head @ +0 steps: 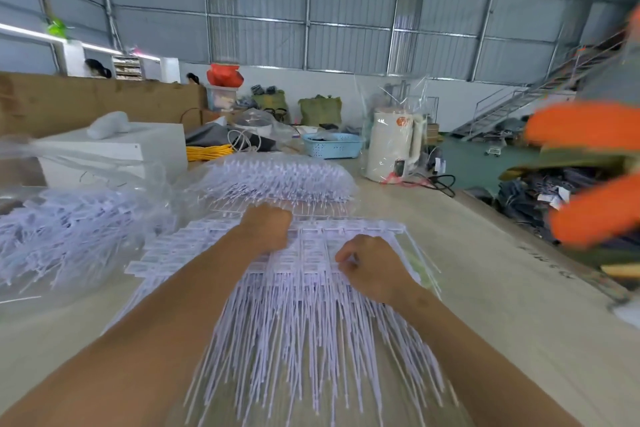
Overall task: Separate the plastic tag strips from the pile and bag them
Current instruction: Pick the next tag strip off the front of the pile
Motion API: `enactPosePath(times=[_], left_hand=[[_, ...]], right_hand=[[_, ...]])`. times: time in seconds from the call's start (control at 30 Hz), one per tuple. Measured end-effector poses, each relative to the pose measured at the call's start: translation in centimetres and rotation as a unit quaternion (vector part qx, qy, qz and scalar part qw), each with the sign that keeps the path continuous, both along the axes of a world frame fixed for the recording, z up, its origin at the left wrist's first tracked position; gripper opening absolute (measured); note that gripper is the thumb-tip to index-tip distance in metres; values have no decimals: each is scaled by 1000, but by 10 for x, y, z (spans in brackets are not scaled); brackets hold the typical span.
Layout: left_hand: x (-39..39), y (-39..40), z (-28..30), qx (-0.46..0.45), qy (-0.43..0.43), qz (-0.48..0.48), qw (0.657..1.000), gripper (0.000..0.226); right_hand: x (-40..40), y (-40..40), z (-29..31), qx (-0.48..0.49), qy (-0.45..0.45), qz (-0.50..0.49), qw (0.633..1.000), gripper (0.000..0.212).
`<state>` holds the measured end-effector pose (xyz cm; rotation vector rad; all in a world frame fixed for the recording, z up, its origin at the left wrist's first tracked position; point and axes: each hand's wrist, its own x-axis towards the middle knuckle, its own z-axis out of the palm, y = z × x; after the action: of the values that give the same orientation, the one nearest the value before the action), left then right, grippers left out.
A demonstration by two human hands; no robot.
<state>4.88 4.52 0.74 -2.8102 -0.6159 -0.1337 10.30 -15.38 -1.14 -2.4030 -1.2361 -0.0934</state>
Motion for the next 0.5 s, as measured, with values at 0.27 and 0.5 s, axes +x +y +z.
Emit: enactPosePath(times=[0.27, 0.5], left_hand=[[-10, -9, 21, 52, -82, -24, 995, 23], [-41, -38, 56, 61, -45, -53, 996, 42]], right_hand=[[5, 6, -2, 171, 38, -70, 982, 21], [7, 2, 12, 234, -42, -140, 961, 24]])
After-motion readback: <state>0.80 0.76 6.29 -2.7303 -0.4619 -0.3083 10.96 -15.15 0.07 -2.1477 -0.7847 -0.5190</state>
